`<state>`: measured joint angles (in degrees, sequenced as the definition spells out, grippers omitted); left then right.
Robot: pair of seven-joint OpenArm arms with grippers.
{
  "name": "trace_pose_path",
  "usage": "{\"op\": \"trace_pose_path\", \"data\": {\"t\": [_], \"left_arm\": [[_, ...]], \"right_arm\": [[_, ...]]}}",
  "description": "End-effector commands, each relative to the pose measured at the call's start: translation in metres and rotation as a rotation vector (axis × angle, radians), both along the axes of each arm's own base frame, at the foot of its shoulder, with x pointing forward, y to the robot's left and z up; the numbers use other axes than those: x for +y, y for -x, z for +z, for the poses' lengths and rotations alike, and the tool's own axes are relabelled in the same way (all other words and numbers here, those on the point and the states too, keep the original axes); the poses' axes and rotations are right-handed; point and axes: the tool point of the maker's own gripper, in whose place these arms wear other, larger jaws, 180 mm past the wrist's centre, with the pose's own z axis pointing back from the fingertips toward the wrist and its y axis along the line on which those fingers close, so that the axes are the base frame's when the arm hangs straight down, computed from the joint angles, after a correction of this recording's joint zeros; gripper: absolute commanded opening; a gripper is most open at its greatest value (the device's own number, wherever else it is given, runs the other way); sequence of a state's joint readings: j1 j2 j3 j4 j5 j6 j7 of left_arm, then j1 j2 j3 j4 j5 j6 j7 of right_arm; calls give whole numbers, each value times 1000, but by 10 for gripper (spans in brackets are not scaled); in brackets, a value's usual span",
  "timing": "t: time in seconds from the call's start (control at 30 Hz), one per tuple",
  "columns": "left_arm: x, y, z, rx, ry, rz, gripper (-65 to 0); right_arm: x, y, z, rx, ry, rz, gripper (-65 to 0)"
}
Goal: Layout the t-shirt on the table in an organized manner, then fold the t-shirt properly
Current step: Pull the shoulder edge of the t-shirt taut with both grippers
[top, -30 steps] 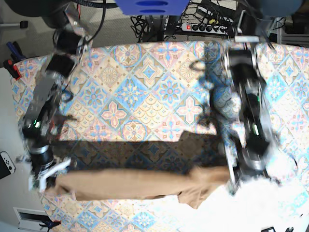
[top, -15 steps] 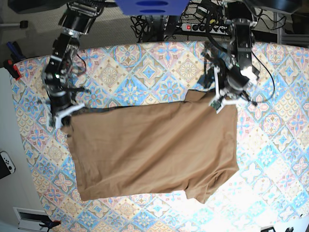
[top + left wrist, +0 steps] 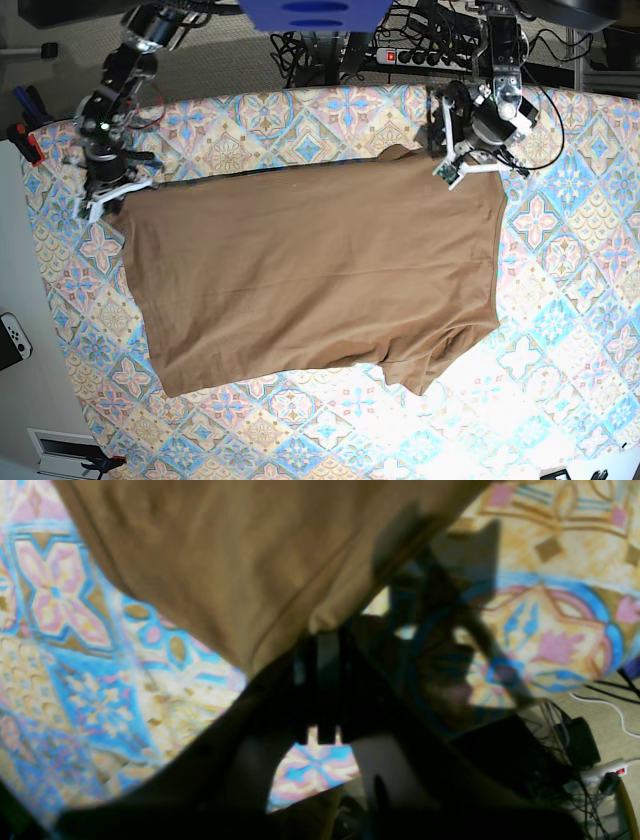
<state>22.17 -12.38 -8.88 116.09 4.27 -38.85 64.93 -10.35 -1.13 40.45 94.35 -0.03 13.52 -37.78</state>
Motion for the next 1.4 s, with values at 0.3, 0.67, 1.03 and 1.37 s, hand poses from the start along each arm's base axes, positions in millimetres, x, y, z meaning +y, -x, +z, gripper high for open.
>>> {"op": "trace_pose_path", "data": {"t": [0.3,0.67,1.03,1.37], "left_arm": [[0,14,-2,19,3,-1,-650],[3,-18,13,-60,-12,4,-650],[16,-55,36,-114,-74,32,-650],[23,-74,40,-137,-105,45,-650]], "right_arm": [[-4,-11,16,-55,25,6,-650],[-5,-14,21,-69,30,7,-650],[-4,-14,18,-61,25,8,-650],[-3,-27,19,-73,6,6,-650]]}}
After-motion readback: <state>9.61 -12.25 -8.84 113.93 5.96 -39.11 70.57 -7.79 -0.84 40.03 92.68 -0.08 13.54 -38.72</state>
